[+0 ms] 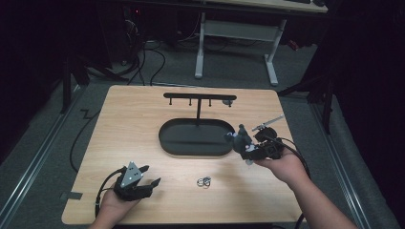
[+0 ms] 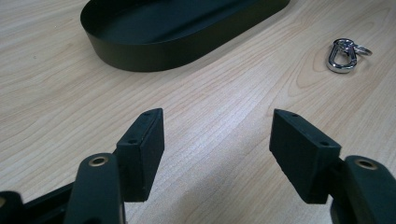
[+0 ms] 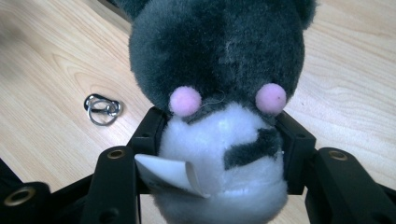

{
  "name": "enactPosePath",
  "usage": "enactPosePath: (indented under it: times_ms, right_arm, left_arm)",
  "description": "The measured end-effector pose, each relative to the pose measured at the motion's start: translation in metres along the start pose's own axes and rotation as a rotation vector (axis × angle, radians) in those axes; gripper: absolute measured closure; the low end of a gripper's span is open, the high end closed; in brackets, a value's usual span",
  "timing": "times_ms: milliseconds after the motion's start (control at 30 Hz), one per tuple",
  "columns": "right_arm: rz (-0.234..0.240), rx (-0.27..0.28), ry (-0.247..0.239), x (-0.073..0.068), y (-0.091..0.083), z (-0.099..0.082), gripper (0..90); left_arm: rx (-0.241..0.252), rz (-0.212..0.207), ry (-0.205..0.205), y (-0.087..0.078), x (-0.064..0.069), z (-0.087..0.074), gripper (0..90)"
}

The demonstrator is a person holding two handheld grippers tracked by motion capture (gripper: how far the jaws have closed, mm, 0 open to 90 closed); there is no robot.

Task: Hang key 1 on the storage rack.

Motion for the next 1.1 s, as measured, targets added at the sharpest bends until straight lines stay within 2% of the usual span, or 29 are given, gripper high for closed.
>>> enactPosePath:
  times_ms: [500, 900, 1100]
  right_arm:
    - [-0.017, 0.032, 0.016, 0.008, -0.02, 0.019, 46.8]
    - [0.001, 0.04, 0.028, 0.01, -0.024, 0.033, 46.8]
    - [-0.006, 0.059, 0.031, 0.011, -0.034, 0.044, 46.8]
  left_arm:
    - [0.002, -0.005, 0.002, -0.001, 0.0, 0.0, 36.2]
    - [0.0, -0.003, 0.007, -0.001, 0.0, 0.0, 36.4]
    - [0.001, -0.004, 0.007, -0.001, 0.0, 0.0, 36.5]
Point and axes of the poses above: each handheld gripper's, and its own axes: y roughly forward along the jaws, z roughly out of its top, x roughly to its right, the point moved 6 cm from there along y, roughly forward along the jaws, and after that the axes turned 7 degrees about -x, right-handed, at the moved point
